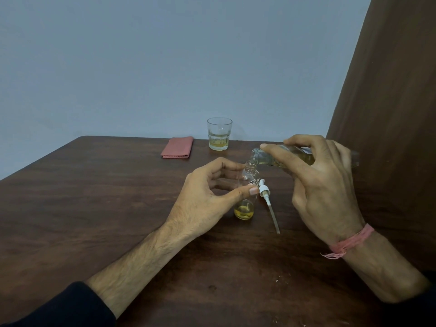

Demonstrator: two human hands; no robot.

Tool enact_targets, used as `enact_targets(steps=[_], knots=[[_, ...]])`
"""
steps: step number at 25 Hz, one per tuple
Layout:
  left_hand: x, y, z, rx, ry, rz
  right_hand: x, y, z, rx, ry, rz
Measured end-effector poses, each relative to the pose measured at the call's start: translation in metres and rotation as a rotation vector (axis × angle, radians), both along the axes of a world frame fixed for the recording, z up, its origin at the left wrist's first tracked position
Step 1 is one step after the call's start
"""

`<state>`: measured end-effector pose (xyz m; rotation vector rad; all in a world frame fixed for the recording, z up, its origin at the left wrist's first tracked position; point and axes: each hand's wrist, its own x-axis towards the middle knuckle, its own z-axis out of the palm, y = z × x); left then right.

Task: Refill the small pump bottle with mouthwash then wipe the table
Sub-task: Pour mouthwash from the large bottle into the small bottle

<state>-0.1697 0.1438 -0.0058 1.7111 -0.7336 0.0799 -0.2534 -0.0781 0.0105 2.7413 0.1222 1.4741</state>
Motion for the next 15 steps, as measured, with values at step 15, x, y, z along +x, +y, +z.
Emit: enact_targets(steps=[15], knots=[[-0.0013,0.0003,0.0007,0.004,-0.006,0.008,0.0002,-0.0005,0.0003,0.000,0.001,0.007]])
